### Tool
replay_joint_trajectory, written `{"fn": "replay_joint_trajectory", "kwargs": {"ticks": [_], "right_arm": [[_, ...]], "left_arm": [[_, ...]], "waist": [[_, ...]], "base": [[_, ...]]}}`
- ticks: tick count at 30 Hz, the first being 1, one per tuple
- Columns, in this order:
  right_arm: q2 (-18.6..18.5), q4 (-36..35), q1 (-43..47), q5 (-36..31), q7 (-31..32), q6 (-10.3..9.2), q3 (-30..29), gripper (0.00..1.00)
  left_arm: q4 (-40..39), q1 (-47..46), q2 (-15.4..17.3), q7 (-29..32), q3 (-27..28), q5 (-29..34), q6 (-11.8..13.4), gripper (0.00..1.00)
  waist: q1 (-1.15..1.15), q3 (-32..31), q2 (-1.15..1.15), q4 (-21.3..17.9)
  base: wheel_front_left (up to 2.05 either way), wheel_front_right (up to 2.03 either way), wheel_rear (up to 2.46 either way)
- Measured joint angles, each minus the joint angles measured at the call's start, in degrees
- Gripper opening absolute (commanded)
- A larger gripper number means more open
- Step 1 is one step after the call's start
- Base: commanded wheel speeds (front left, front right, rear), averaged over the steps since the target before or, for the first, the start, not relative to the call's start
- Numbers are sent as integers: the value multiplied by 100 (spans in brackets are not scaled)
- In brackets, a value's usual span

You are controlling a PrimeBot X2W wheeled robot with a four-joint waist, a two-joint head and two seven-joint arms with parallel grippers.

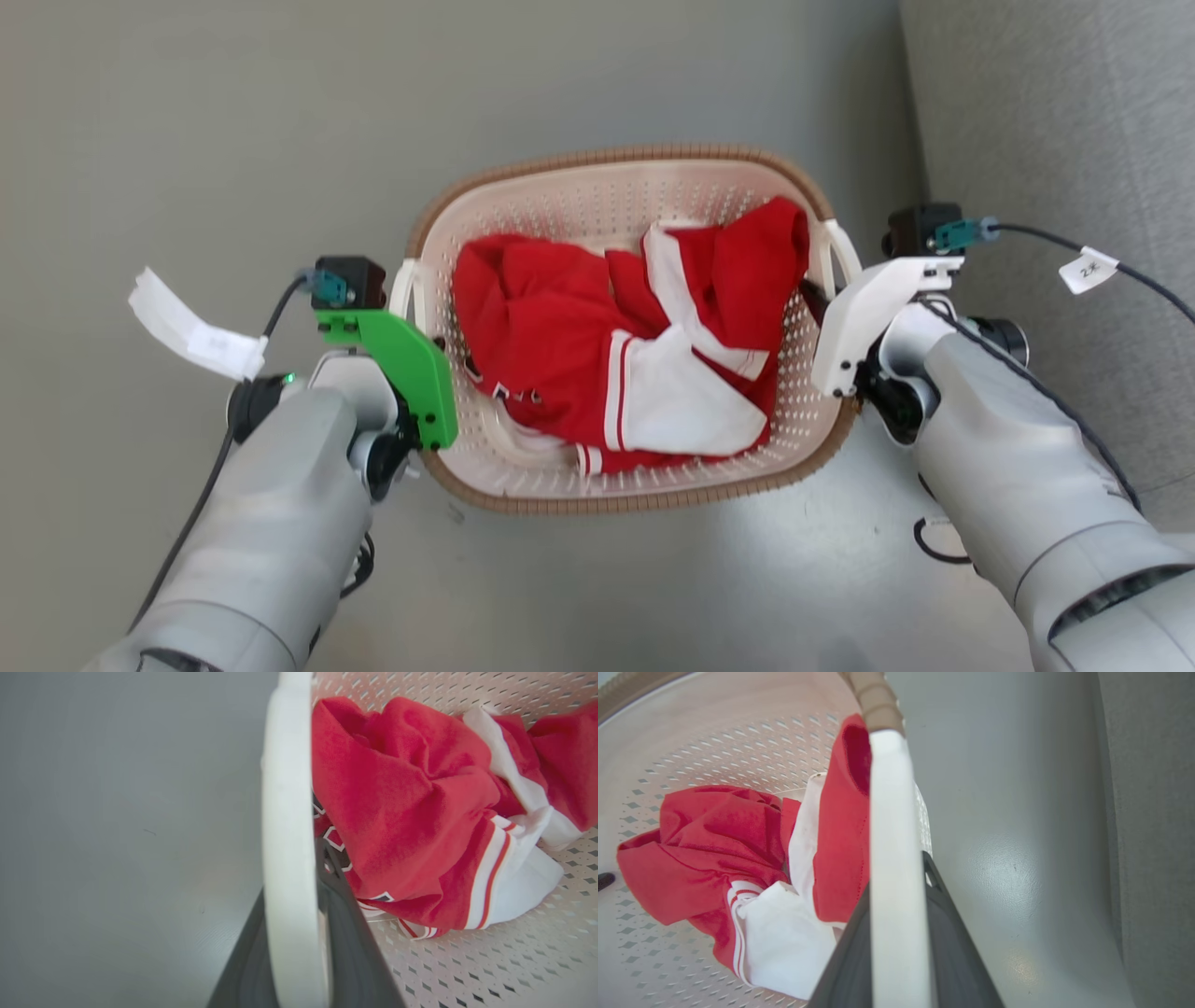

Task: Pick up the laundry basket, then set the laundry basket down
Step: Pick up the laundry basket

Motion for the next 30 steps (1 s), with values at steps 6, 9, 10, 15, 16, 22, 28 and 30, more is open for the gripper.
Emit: {"fn": "replay_joint_trajectory", "kwargs": {"ticks": [6, 9, 10, 15, 16, 22, 28, 30], "right_arm": [[-35, -132, 241, 240, 208, -8, 259, 0], [-43, -181, 404, 353, 321, -14, 394, 0], [-43, -188, 460, 376, 349, -14, 442, 0], [-43, -225, 811, 581, 499, -55, 678, 0], [-42, -230, 866, 608, 519, -55, 705, 0], [-44, -241, 1121, 714, 627, -57, 869, 0], [-66, -252, 1144, 832, 705, -57, 962, 0], [-75, -253, 1145, 879, 745, -57, 994, 0]], "left_arm": [[29, 252, 9, 73, -48, -191, -4, 0], [68, 415, 8, 121, -108, -242, -5, 0], [81, 475, 8, 157, -134, -244, -5, 0], [115, 835, 8, 259, -210, -353, -36, 0], [120, 889, 8, 277, -225, -371, -37, 0], [133, 1126, 9, 389, -314, -486, -37, 0], [127, 1180, 11, 432, -353, -581, -30, 0], [123, 1191, 12, 455, -360, -605, -29, 0]], "waist": [[0, -441, 0, -20], [0, -662, 0, -34], [0, -737, 0, -41], [0, -1177, 0, -84], [0, -1250, 0, -92], [0, -1672, 0, -137], [0, -1971, 0, -179], [0, -2030, 0, -189]], "base": [[0, 0, 0], [0, 0, 0], [0, 0, 0], [0, 0, 0], [0, 0, 0], [0, 0, 0], [0, 0, 0], [0, 0, 0]]}}
